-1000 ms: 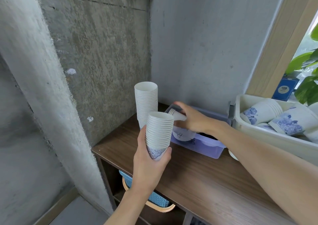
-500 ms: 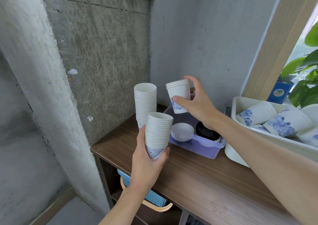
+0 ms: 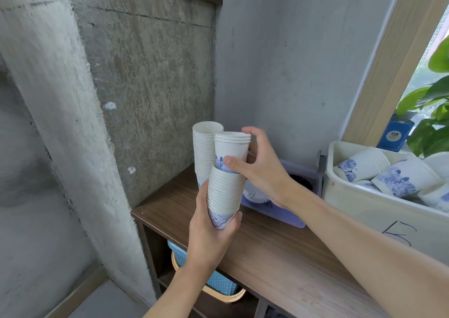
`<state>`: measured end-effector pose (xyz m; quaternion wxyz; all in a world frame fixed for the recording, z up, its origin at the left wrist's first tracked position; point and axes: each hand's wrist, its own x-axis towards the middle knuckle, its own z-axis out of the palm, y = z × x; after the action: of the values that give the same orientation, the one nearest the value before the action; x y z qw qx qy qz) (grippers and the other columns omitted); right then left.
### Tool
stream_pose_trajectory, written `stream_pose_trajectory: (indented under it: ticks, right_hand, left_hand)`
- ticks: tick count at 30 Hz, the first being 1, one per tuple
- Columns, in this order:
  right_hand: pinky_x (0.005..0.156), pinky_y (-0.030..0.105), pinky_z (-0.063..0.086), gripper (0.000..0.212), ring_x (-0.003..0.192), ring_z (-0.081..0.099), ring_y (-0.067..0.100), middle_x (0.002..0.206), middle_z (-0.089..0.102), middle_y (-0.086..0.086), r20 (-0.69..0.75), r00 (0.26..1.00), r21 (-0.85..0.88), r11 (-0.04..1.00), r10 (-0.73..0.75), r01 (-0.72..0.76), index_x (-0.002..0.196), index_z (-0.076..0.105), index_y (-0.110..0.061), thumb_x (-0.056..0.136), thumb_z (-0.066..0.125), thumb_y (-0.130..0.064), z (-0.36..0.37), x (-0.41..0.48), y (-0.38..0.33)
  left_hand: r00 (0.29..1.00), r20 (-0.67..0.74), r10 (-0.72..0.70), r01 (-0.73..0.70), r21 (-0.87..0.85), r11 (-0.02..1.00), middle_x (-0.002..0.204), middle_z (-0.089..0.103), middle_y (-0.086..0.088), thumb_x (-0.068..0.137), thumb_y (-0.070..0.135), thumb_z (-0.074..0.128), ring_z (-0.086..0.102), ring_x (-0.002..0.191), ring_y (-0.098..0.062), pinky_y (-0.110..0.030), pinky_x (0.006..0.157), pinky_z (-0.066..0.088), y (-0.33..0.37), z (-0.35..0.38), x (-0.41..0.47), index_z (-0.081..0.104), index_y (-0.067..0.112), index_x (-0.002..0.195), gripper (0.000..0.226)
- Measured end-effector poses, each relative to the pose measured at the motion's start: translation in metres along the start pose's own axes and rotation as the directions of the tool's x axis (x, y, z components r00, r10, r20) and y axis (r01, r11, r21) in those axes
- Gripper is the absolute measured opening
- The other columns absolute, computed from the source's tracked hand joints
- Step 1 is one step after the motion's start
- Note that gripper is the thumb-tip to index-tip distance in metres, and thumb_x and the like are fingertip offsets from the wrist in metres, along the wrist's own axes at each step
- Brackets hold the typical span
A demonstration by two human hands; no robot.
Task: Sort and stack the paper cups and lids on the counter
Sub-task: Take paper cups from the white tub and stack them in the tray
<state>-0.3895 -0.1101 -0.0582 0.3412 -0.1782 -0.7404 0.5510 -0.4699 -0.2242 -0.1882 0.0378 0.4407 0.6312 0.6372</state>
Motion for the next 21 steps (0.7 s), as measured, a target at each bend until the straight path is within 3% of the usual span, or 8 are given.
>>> stream_pose_trajectory:
  ticks: [6, 11, 17, 21]
  right_hand:
    - [0.081, 0.013, 0.049, 0.051, 0.109, 0.058, -0.002, 0.125, 0.059, -0.012, 0.046, 0.997, -0.045, 0.997, 0.057, -0.055, 0.132, 0.047, -0.025, 0.087, 0.068, -0.035, 0.003, -0.007, 0.002]
    - [0.096, 0.028, 0.047, 0.029, 0.112, 0.058, 0.004, 0.124, 0.062, -0.013, 0.040, 0.997, -0.104, 0.993, 0.065, -0.060, 0.117, 0.055, -0.035, 0.090, 0.064, -0.041, 0.005, -0.009, 0.009]
    - [0.069, 0.011, 0.050, 0.036, 0.102, 0.059, -0.007, 0.118, 0.063, -0.016, 0.057, 0.996, -0.038, 0.997, 0.072, -0.070, 0.119, 0.055, -0.039, 0.085, 0.065, -0.047, 0.005, -0.018, 0.013]
    - [0.084, 0.014, 0.050, 0.024, 0.105, 0.060, -0.005, 0.118, 0.064, -0.017, 0.078, 0.995, -0.073, 0.995, 0.067, -0.061, 0.114, 0.057, -0.039, 0.090, 0.064, -0.039, -0.001, -0.017, 0.012]
  left_hand:
    - [1.000, 0.000, 0.023, -0.023, 0.015, 1.000, 0.135, 0.049, 0.032, 0.076, 0.049, 0.075, 0.057, 0.120, 0.001, -0.006, 0.088, 0.045, 0.002, 0.000, -0.001, 0.025, 0.053, 0.145, 0.085]
    - [0.999, 0.005, 0.048, -0.049, 0.035, 0.998, 0.136, 0.045, 0.036, 0.077, 0.050, 0.075, 0.056, 0.122, 0.000, -0.011, 0.090, 0.049, 0.003, -0.001, -0.001, 0.022, 0.056, 0.144, 0.086]
    - [0.998, 0.014, 0.066, -0.067, 0.045, 0.997, 0.139, 0.042, 0.039, 0.077, 0.051, 0.075, 0.054, 0.125, 0.002, -0.008, 0.093, 0.047, 0.004, -0.001, -0.003, 0.019, 0.061, 0.144, 0.088]
    - [0.998, 0.018, 0.064, -0.065, 0.044, 0.997, 0.138, 0.042, 0.040, 0.076, 0.053, 0.074, 0.054, 0.124, 0.002, -0.007, 0.093, 0.046, 0.005, -0.002, -0.002, 0.017, 0.064, 0.142, 0.088]
